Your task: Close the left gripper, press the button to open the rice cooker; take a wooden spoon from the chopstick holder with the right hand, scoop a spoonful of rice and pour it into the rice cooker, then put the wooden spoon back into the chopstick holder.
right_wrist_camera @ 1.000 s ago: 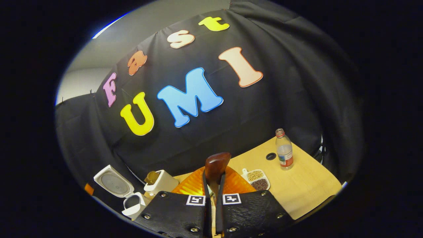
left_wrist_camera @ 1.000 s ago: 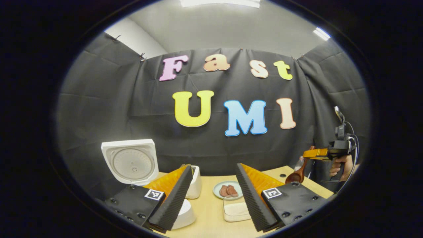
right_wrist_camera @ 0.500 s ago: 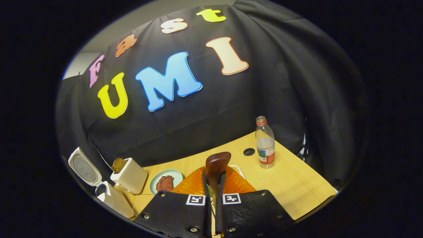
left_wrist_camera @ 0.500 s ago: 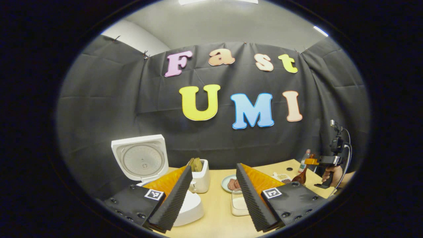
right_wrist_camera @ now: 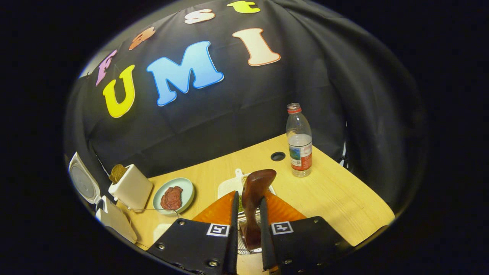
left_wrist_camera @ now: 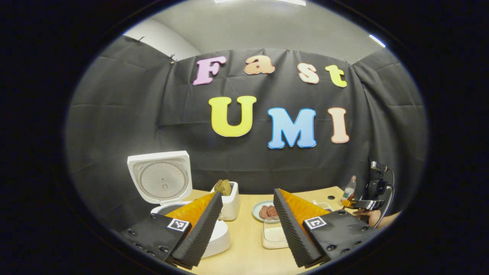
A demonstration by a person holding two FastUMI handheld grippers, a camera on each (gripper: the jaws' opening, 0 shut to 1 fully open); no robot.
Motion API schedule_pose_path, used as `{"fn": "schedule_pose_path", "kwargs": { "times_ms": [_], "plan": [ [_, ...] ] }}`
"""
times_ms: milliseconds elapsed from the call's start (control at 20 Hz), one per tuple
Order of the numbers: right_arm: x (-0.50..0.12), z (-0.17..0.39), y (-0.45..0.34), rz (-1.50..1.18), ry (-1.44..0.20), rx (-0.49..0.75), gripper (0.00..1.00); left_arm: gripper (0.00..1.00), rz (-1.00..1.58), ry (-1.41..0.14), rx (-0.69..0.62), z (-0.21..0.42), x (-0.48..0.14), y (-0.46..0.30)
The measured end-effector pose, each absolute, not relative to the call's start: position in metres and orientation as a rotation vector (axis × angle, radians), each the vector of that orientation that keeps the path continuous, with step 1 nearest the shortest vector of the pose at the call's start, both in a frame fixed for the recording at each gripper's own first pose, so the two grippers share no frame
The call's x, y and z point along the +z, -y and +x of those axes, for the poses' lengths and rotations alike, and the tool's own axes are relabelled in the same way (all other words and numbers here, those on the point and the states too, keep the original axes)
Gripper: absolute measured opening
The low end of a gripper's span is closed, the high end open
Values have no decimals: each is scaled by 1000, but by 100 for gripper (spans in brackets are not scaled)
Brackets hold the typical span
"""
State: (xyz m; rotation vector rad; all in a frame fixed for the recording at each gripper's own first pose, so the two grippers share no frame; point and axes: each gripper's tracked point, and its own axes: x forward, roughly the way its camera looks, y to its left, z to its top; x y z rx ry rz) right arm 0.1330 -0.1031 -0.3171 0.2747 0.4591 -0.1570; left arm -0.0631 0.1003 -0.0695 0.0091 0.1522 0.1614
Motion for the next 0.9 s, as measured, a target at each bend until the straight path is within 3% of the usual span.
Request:
{"fn": "schedule_pose_path", "kwargs": {
  "times_ms": [50, 150, 200, 400, 700, 900],
  "plan": [
    [-315, 125, 113, 242, -469, -182, 28, 93, 7, -147, 165, -60, -69, -101],
    [-307, 110, 132, 175, -476, -229, 76, 97, 4, -129, 169, -52, -64, -104],
    [-300, 104, 135, 157, -461, -229, 100, 92, 1, -112, 165, -50, -59, -103],
    [-234, 72, 122, 119, -341, -148, 95, 99, 24, -56, 177, -33, -38, -117],
    [-160, 51, 101, 134, -226, -92, 96, 92, 55, -23, 247, 0, -4, -175],
    [-137, 53, 89, 103, -187, -66, 96, 96, 78, -9, 323, 17, 20, -230]
  ]
}}
